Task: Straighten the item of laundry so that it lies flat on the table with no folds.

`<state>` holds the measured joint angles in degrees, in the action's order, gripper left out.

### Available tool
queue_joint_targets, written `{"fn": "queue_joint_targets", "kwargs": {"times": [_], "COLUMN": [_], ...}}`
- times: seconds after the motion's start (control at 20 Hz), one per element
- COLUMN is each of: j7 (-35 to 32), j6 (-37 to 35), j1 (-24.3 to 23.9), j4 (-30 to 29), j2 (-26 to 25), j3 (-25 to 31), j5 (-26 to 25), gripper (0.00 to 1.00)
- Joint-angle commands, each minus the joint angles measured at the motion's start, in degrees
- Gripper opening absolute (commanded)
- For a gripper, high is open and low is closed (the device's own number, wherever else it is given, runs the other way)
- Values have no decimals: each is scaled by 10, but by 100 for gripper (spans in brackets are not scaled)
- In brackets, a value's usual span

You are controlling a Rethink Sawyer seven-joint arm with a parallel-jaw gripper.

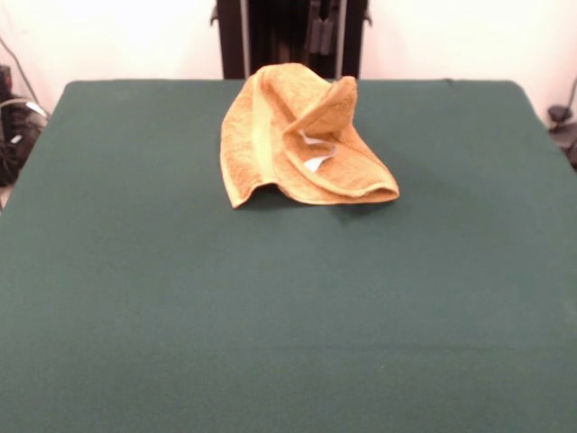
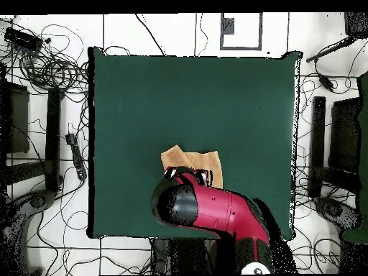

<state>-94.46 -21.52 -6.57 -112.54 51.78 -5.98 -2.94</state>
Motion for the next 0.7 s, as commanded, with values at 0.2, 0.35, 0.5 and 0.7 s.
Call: {"fn": "queue_joint_targets", "kwargs": {"times": [0.2, 0.35, 0.5, 0.7], "j7": [-53, -55, -56, -57], "j6": [-51, -54, -59, -63], "j1": [11, 13, 14, 14], "j4": [-15, -13, -13, -11], "j2": [-28, -29, -29, -29], "j3": [45, 43, 42, 41], "j5": [-7, -7, -5, -4], "gripper": [100, 100, 100, 100]}}
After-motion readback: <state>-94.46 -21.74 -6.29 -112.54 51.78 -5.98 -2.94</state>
